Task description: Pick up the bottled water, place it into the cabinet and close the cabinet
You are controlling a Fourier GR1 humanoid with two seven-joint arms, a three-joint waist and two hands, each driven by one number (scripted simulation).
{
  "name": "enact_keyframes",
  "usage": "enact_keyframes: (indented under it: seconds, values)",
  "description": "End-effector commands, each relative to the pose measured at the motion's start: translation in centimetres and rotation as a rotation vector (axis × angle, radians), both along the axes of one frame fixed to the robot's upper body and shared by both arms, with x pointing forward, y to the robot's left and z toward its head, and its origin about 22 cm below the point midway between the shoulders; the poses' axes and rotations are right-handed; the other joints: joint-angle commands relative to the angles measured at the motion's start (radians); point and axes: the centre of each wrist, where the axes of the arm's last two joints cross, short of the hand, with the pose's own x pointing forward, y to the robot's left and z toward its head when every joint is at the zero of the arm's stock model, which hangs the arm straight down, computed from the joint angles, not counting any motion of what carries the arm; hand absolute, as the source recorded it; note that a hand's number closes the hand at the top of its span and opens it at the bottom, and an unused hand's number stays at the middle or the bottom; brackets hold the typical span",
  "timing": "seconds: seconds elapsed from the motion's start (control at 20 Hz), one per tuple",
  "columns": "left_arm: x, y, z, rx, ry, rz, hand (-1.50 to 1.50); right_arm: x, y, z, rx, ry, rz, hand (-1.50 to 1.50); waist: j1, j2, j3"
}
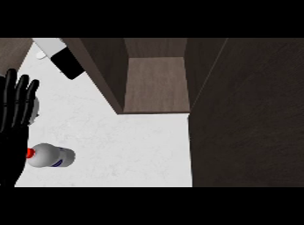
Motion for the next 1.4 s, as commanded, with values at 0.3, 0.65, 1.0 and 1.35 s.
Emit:
enact_keyframes:
  seconds: [0.3,0.65,1.0,1.35]
  values:
    - [-2.9,0.4,-4.8,-0.130,0.366,-0.516,-1.50,-1.9,1.3,-2.9,0.191,0.205,0.118,-1.50,0.020,0.001,-0.006]
    - [-7.1,7.8,-3.5,-0.176,0.501,-0.603,-1.50,-6.1,0.2,-2.4,0.278,0.328,0.191,-1.50,0.023,-0.025,-0.006]
    - [-7.4,14.0,-1.9,-0.180,0.521,-0.607,-1.50,-8.1,0.2,-2.8,0.273,0.307,0.210,-1.50,0.012,-0.019,-0.005]
    - [-10.8,16.9,-5.0,-0.192,0.517,-0.602,-1.50,-9.6,-1.3,-3.4,0.278,0.321,0.210,-1.50,0.016,-0.020,-0.005]
